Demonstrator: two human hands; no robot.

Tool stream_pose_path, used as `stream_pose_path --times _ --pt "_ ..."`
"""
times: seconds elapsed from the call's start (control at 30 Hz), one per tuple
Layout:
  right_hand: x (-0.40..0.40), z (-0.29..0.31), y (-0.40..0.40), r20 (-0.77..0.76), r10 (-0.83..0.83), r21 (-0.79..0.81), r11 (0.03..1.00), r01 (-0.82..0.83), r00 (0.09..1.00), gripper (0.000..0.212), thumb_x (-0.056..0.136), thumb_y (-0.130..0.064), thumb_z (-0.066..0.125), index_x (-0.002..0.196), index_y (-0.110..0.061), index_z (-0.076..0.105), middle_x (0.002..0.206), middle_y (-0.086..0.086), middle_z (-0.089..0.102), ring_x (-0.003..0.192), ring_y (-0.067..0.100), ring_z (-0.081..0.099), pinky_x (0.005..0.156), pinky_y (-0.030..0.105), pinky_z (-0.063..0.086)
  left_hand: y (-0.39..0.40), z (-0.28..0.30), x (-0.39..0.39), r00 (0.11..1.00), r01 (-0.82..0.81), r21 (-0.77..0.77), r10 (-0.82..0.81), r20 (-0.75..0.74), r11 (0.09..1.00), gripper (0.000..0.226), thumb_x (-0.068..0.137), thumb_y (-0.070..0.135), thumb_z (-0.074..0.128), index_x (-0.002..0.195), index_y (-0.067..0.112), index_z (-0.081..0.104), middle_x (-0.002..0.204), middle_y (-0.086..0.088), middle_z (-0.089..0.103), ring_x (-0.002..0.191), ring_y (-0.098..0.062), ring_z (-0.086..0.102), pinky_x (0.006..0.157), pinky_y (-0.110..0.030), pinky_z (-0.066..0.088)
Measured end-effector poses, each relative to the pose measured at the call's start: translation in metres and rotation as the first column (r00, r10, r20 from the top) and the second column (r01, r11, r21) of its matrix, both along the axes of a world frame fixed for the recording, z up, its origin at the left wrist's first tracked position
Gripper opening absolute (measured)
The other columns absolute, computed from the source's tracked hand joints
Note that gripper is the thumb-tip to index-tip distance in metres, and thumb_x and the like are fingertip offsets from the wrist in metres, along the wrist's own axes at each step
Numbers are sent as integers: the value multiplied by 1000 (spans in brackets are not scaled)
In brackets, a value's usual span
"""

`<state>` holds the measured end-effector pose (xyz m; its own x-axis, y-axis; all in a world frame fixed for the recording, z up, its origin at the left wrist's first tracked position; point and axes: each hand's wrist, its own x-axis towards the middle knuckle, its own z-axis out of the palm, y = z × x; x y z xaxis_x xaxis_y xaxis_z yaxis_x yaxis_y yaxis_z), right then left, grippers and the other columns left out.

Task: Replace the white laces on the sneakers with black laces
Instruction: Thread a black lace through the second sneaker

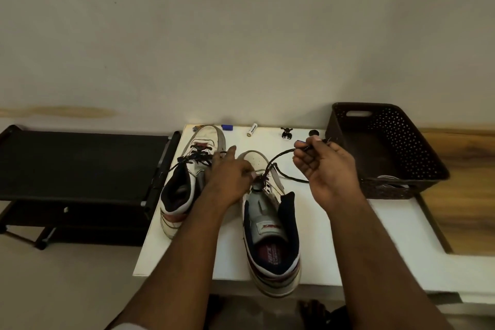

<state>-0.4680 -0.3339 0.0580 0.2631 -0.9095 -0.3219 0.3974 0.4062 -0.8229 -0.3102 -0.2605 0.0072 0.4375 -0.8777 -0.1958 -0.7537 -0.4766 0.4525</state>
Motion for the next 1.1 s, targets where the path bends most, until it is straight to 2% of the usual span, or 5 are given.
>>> stream_pose_path --times 0.23,0.67,0.8,0.93,1.1 --pt "1 2 -3 61 26 3 1000 -26 998 14 99 -14 51 91 -5 58 73 10 71 61 17 68 57 26 56 28 35 -1 997 71 -30 -71 18 997 43 94 51 48 81 21 75 83 8 70 96 -11 59 118 -52 5" --pt "-3 -2 -9 -238 97 -42 993 -110 967 26 97 -21 55 95 4 61 84 19 69 65 23 67 61 33 59 22 27 -4 878 -242 -473 -16 -479 847 10 93 26 61 85 22 67 68 4 69 68 -11 66 71 -29 50" --pt "-13 -6 -17 -981 -113 -179 852 -493 160 45 85 -55 62 80 -11 67 77 3 69 72 20 67 75 37 57 22 27 -4 889 -264 -498 8 -457 826 8 91 24 65 87 20 71 71 12 65 64 3 59 64 -21 45" --pt "7 -3 4 -817 102 -405 598 -691 567 36 78 -16 77 111 -26 67 101 -19 61 91 -7 56 77 -2 37 18 29 -14 855 -269 -489 -28 -518 830 9 90 21 67 88 18 75 77 15 69 72 9 64 65 -5 46" --pt "14 -22 -3 -677 188 -397 721 -568 711 17 84 -3 68 92 -17 72 76 2 70 61 9 63 66 27 50 20 22 -7 853 -326 -437 61 -519 839 39 90 37 64 79 0 71 56 -8 61 47 -6 50 51 -20 42"
